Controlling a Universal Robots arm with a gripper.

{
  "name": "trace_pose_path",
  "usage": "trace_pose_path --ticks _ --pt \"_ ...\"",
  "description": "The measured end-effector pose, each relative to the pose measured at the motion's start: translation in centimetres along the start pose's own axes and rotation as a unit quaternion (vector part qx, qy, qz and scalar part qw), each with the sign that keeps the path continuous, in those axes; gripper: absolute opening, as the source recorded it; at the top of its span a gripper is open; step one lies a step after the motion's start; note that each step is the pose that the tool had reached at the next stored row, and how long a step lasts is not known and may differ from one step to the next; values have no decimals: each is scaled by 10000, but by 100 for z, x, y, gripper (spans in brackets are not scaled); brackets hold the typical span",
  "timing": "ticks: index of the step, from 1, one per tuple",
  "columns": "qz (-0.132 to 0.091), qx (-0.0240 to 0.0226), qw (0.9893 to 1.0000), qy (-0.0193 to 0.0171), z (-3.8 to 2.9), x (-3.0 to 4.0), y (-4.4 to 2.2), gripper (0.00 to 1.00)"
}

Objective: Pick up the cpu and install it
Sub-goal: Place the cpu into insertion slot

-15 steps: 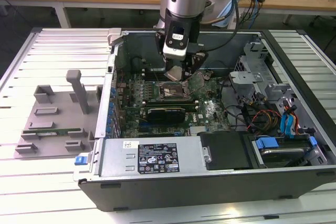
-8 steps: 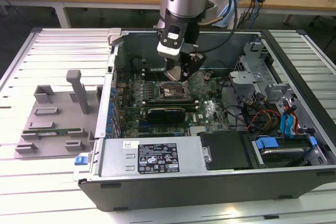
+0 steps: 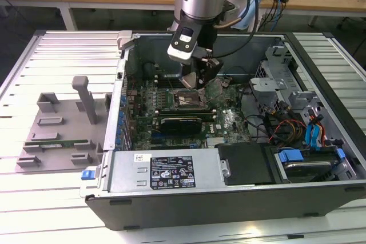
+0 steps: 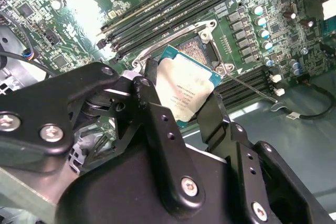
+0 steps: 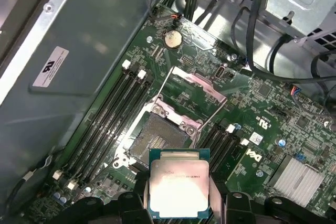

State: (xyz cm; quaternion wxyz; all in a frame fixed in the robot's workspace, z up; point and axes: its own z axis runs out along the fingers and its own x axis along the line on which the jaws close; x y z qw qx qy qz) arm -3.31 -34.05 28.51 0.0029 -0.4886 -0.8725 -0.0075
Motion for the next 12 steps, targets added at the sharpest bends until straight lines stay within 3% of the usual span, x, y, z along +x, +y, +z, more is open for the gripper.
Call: trace_pose_path --ticks 12 --pt "372 -4 9993 -4 2 0 0 55"
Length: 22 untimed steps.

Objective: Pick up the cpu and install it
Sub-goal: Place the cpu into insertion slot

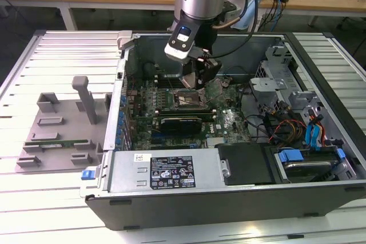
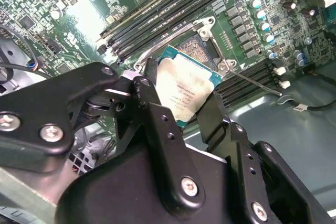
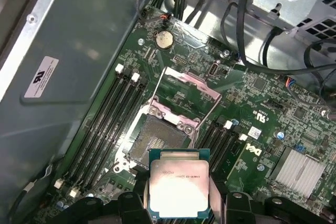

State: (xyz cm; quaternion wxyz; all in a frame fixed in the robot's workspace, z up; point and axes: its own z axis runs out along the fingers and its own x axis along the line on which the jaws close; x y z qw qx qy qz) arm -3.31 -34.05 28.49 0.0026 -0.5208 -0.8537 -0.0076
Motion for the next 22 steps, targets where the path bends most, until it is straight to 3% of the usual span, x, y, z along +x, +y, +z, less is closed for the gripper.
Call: trace_pose_path --ticks 11,19,22 --pt "441 -6 9990 -4 4 0 0 55" --pt "763 -9 9971 -8 6 0 0 55" --pt "911 -11 9958 -9 8 0 0 55"
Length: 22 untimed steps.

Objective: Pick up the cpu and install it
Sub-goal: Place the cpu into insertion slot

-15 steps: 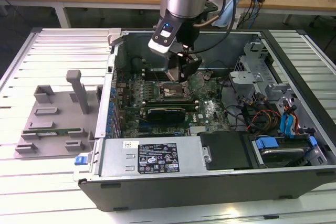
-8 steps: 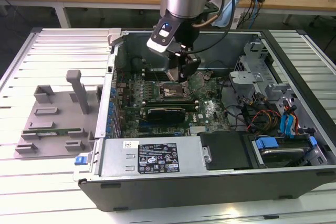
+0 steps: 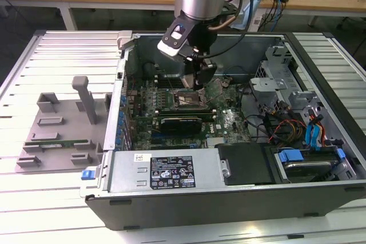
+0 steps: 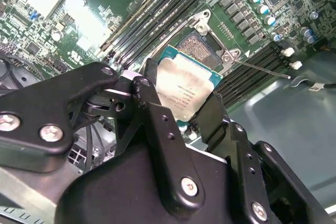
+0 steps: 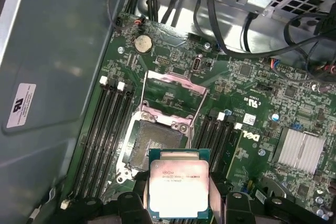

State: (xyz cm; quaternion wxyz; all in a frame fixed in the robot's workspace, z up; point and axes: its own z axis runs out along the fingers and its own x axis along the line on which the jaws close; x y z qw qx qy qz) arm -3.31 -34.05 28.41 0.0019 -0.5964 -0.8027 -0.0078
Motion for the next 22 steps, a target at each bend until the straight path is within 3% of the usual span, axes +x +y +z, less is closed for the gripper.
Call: trace_pose_path --ticks 5,15,18,22 --pt "360 -4 9994 -4 3 0 0 55" --pt "695 -8 9976 -7 4 0 0 55" --pt "809 -10 9967 -8 4 0 0 55" --pt "1029 -13 9947 -11 5 0 0 55"
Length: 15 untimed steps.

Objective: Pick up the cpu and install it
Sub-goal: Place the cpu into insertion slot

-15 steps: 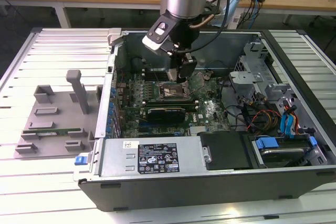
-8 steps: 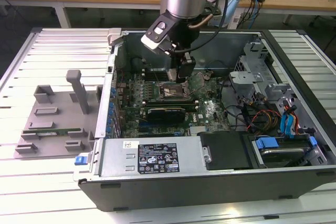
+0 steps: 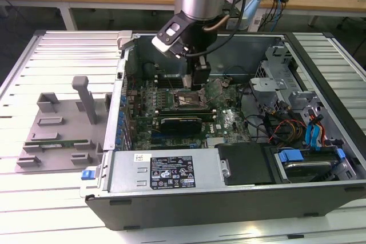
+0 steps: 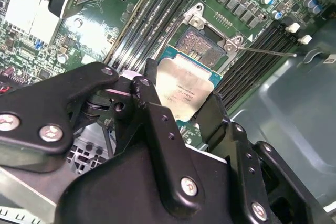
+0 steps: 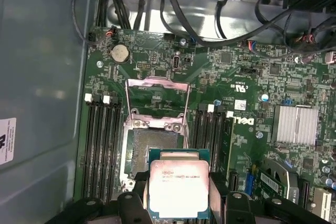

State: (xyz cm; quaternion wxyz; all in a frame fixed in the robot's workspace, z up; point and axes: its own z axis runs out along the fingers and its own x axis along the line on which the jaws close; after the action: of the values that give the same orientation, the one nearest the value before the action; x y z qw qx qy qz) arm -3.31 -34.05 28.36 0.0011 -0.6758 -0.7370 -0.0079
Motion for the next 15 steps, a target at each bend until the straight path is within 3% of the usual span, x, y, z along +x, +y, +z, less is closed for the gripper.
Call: trace_pose_path --ticks 15 --pt "462 -6 9989 -5 1 0 0 55"
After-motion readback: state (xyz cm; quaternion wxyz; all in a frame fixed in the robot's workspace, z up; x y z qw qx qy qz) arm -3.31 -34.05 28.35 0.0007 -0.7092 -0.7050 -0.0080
